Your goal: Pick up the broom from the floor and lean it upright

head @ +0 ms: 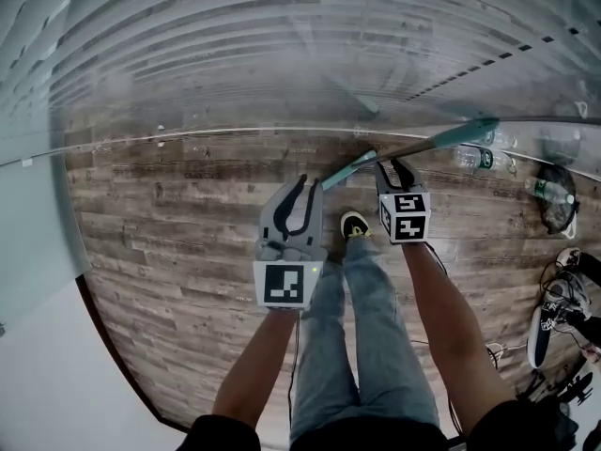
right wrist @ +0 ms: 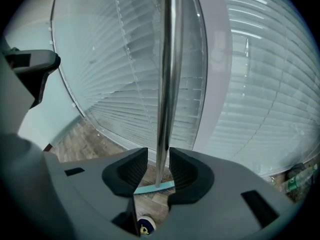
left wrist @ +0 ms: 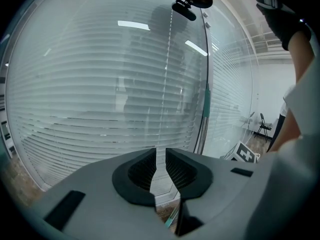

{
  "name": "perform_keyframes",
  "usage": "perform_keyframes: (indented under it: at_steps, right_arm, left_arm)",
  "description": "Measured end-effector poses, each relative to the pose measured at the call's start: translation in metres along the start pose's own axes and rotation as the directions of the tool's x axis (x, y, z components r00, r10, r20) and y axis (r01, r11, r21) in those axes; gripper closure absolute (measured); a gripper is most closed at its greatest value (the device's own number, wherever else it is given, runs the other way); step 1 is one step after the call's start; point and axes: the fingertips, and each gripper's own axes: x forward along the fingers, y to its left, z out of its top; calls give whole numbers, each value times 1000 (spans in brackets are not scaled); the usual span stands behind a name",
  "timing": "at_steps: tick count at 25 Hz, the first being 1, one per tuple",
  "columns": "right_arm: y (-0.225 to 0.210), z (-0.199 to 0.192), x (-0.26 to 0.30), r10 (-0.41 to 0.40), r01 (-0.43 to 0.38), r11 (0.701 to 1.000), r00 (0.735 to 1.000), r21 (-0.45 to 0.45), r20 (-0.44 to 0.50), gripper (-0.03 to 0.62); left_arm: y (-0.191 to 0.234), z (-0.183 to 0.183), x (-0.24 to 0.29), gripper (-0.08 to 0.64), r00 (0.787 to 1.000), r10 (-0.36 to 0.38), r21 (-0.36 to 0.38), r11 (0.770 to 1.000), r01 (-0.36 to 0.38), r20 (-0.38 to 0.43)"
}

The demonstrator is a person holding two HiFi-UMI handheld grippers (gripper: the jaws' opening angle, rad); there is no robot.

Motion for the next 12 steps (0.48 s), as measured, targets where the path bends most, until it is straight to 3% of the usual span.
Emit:
perform_keyframes:
  at_steps: [6, 12]
  right_arm:
    - [4, 5, -36, 32, -33, 996, 999, -78, -24, 446]
    - [12, 14, -120, 89, -104, 971, 993, -216, -81, 446]
  left_arm:
    - [-5, 16, -6, 485, 1000, -9, 37, 999, 9, -4]
    - [-14, 45, -41, 485, 999, -24, 63, 998, 26, -40]
